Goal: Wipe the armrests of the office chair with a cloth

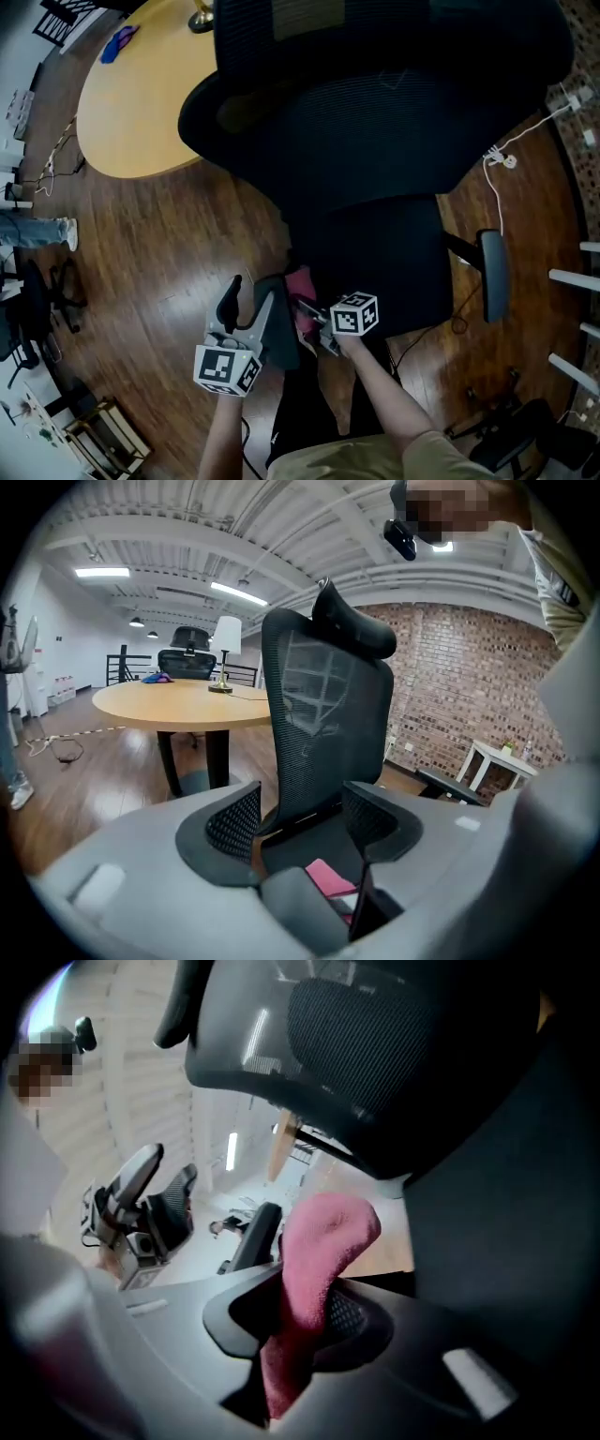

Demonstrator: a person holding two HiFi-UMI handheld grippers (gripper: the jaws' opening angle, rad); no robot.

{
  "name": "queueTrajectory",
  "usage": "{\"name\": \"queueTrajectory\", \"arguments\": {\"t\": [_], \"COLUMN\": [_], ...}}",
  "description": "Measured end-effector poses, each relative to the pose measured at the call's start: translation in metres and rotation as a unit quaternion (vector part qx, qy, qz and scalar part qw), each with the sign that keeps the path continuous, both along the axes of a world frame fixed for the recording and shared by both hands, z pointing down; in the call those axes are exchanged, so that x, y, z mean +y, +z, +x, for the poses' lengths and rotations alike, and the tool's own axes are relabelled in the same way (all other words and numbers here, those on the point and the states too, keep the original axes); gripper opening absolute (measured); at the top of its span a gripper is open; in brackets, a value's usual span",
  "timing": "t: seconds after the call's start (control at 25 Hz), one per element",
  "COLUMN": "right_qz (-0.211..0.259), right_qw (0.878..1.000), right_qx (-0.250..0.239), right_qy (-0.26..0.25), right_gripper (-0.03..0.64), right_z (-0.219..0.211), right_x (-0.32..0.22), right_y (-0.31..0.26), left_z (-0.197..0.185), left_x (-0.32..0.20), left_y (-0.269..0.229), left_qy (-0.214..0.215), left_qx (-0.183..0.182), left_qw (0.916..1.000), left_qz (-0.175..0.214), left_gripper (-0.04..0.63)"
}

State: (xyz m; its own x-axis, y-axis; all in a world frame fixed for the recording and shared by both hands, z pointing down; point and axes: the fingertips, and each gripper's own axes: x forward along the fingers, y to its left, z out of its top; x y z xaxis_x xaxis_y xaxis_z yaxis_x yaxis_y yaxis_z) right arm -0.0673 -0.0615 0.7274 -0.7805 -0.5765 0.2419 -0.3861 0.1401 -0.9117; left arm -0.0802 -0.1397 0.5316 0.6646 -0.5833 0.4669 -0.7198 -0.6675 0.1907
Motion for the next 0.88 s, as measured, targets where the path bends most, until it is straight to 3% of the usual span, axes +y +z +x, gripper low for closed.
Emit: {"name": "queueTrajectory", "arguments": {"t": [0.12,0.2,0.32,0.48,0.56,0.64,0.76,0.88], "right_qz": [0.010,0.036,0.060,0.016,0.005,0.007,0.012,0.038], "right_qw": [0.995,0.992,0.997,0.988,0.979,0.974,0.980,0.993], "right_qx": [-0.101,-0.116,-0.015,0.142,0.194,0.215,0.182,0.087], "right_qy": [-0.024,-0.031,-0.046,-0.057,-0.067,-0.074,-0.084,-0.073], "right_gripper": [0.046,0.051,0.051,0.048,0.043,0.043,0.051,0.052], "right_z": [-0.016,-0.016,-0.017,-0.011,-0.009,-0.007,-0.010,-0.007], "right_x": [-0.005,-0.008,-0.016,-0.030,-0.037,-0.041,-0.041,-0.020], "right_y": [-0.001,0.003,0.039,0.113,0.137,0.144,0.128,0.079], "left_z": [-0.003,-0.012,-0.029,-0.039,-0.044,-0.049,-0.056,-0.054], "left_x": [0.001,0.001,0.003,0.009,0.013,0.016,0.015,0.014], "left_y": [0.010,0.013,0.024,0.043,0.053,0.060,0.059,0.046], "left_qy": [-0.010,-0.018,-0.028,-0.035,-0.035,-0.034,-0.037,-0.043], "left_qx": [-0.001,0.000,0.004,-0.006,-0.013,-0.017,-0.020,-0.010], "left_qw": [0.9999,0.9998,0.9996,0.9992,0.9991,0.9989,0.9986,0.9987], "left_qz": [0.002,-0.001,-0.008,-0.017,-0.022,-0.026,-0.030,-0.026], "left_gripper": [0.247,0.245,0.242,0.241,0.241,0.241,0.241,0.240]}}
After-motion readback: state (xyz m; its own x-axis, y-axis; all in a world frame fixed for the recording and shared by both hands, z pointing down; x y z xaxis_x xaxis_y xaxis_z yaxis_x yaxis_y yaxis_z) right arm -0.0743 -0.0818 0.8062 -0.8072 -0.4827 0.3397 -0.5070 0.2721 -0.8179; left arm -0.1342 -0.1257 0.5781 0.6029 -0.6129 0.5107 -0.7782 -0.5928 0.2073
